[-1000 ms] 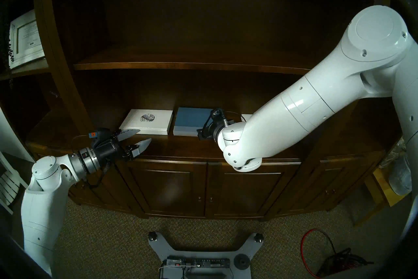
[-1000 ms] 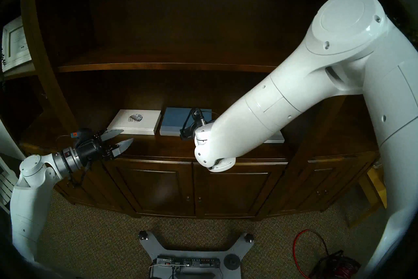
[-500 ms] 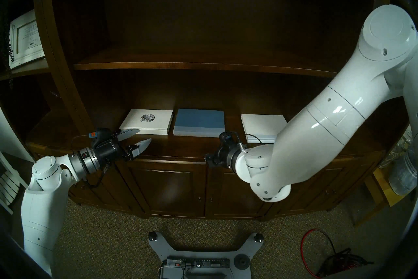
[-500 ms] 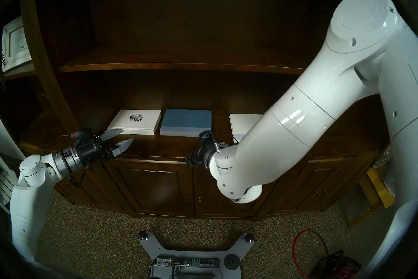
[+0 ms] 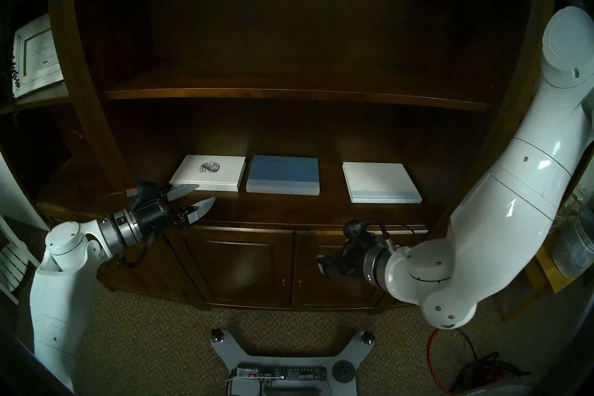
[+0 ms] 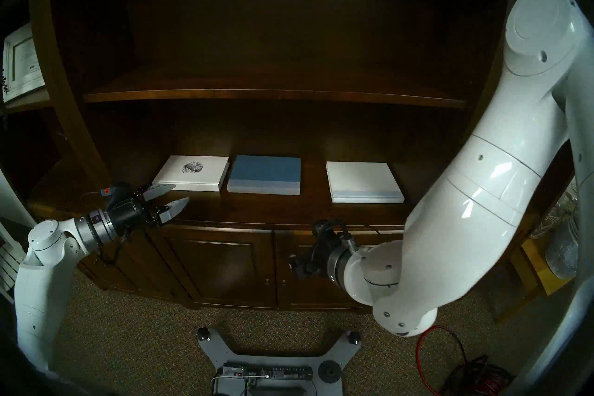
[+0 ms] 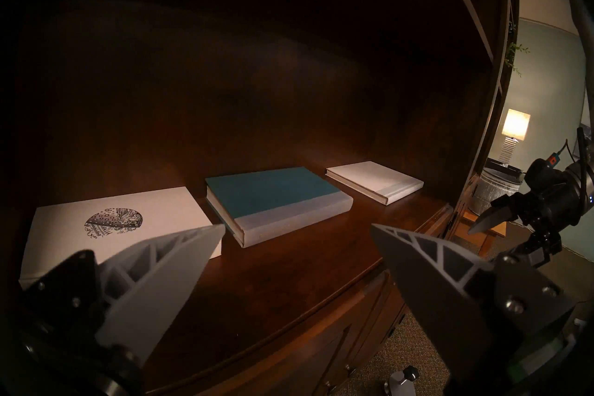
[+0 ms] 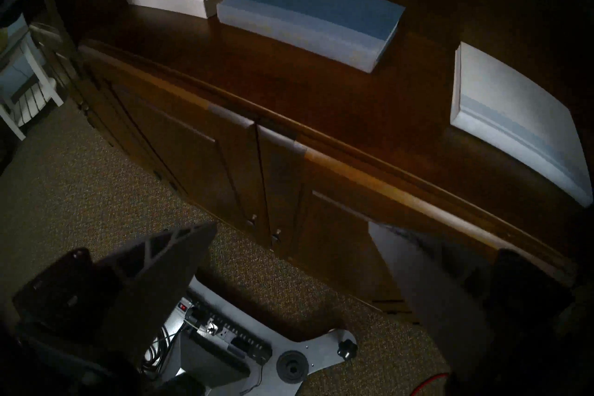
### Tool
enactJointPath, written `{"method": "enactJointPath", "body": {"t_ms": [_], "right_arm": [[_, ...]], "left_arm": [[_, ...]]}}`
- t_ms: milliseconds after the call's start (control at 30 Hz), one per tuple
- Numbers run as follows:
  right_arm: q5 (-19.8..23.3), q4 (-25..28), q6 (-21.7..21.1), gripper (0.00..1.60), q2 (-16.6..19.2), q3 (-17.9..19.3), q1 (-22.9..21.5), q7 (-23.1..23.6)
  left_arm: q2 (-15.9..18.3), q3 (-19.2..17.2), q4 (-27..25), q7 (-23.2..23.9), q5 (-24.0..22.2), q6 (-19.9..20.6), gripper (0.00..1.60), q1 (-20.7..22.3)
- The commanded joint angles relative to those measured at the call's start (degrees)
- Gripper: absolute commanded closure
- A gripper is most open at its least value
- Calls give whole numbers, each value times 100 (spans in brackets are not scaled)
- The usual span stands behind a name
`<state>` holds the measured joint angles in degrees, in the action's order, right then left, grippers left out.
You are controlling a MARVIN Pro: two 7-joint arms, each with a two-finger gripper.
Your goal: Close the books and align them horizontally on the shelf
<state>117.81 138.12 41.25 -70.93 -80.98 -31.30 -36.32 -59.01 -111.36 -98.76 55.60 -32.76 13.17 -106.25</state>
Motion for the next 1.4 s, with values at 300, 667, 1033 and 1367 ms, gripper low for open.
{"method": "enactJointPath", "body": {"t_ms": [300,667,1033,1367], "right_arm": [[-1271,-481,867,0,454,-1646,-635,502],[-2601,-1055,1375,0,718,-2485,-545,1432],[-3938,-1560,1375,0,1557,-2641,-580,2254],[-4511,-1505,1375,0,2276,-2218,-644,2226]], "left_arm": [[19,-46,-93,4,-32,-27,0,105],[15,-51,-101,5,-37,-28,0,113],[4,-60,-115,4,-51,-28,0,119],[-6,-67,-124,0,-61,-26,0,120]]}}
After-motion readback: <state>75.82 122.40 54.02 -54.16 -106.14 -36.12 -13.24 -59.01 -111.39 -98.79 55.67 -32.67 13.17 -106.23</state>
